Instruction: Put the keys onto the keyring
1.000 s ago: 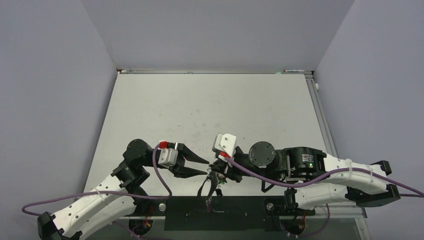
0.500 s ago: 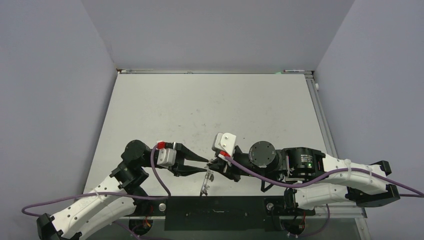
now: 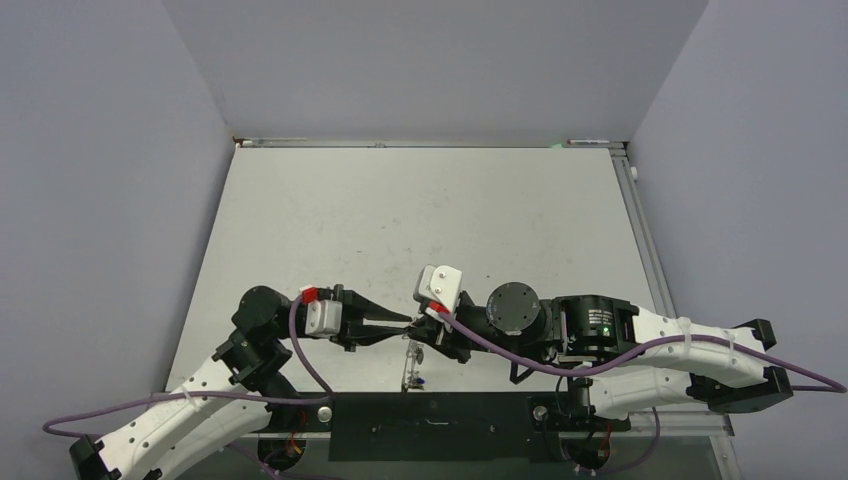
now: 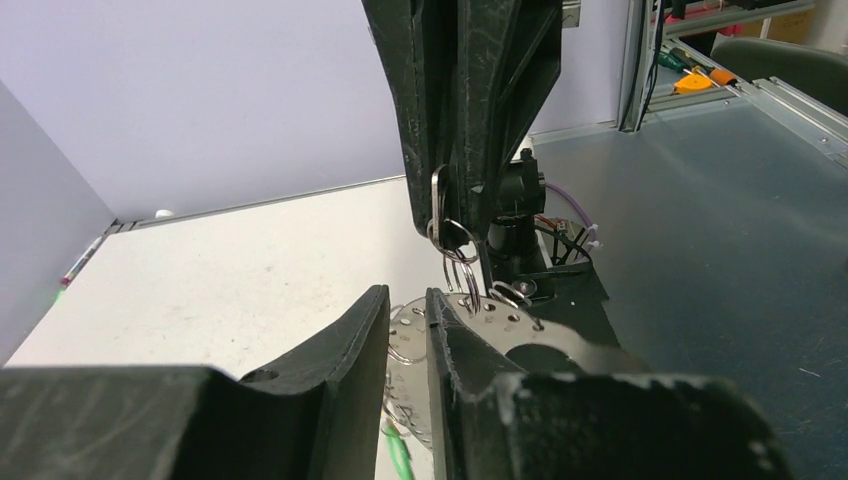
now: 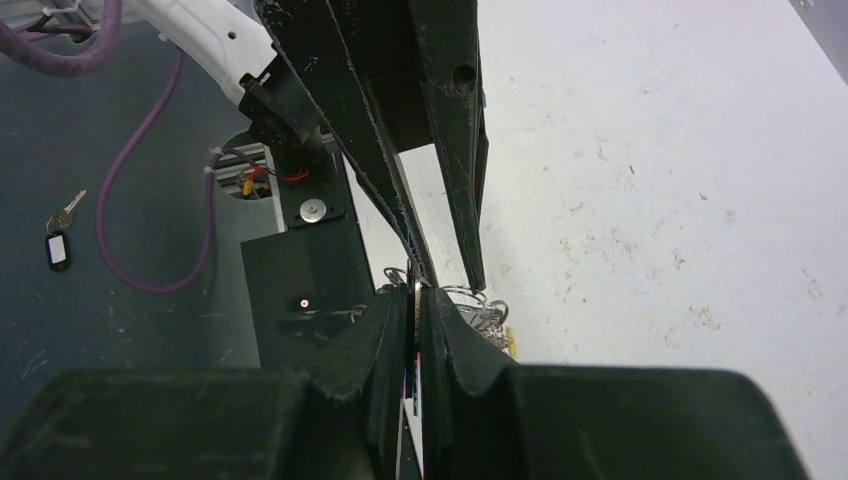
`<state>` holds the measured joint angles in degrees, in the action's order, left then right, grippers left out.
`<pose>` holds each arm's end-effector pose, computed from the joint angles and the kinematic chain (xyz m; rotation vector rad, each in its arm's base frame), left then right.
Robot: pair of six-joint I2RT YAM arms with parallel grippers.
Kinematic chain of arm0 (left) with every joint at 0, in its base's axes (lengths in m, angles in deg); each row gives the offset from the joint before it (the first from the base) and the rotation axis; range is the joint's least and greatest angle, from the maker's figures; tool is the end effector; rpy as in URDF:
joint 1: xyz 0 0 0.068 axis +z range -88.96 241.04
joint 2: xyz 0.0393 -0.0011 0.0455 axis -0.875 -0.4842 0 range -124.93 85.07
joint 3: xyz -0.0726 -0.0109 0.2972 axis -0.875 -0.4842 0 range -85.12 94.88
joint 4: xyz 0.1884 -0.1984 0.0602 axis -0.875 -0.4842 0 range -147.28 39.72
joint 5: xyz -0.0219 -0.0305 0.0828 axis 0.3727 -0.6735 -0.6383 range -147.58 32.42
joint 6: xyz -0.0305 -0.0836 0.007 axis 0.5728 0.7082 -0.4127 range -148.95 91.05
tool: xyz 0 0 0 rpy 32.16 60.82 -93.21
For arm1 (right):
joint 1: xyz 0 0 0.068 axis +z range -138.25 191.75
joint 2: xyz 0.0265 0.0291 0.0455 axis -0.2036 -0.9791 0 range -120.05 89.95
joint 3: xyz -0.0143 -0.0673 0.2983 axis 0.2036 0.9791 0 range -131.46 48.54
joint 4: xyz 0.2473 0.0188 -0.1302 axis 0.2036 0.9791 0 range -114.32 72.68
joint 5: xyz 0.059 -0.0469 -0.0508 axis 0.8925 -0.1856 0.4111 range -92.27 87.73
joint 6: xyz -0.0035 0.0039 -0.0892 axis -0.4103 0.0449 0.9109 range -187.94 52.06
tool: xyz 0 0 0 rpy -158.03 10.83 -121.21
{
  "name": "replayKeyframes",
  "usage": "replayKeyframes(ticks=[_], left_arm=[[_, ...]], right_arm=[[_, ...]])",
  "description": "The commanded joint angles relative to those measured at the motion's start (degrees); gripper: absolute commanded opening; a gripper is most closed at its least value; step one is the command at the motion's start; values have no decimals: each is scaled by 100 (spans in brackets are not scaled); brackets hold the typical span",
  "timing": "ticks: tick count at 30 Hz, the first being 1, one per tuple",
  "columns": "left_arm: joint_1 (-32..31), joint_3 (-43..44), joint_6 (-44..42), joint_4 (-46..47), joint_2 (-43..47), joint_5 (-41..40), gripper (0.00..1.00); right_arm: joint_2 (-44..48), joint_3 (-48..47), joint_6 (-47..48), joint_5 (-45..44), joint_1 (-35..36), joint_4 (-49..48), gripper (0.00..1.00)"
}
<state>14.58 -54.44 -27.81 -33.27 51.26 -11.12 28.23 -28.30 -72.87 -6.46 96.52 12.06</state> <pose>0.0717 -0.1594 0.3558 1.1879 0.9487 -1.2107 0.0297 0.2600 0.4475 -1.2863 1.6178 0.9433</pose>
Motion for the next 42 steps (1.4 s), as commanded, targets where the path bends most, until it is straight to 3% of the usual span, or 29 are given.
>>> replayKeyframes(ticks=[1,5,10,21,31,42], left_arm=[[-21,20,-61,204,40,-162,16],[-13,37,-162,53,33,-196,19],[-13,61,-455,-219,99,-491,34],[65,64,-377,-140,114,-323,34],[168,-126,291,669,181,98,34],[176,-185,521,970,151,171,33]], right_arm=[[15,-103,44,-25,-5,-537,5],[49,-150,45,-87,-5,-555,5],[144,-245,45,-171,-7,-547,5],[323,-169,34,-276,-5,-589,5],[395,-56,-8,-320,-5,-665,5],[309,-20,1,-279,-5,-762,5]])
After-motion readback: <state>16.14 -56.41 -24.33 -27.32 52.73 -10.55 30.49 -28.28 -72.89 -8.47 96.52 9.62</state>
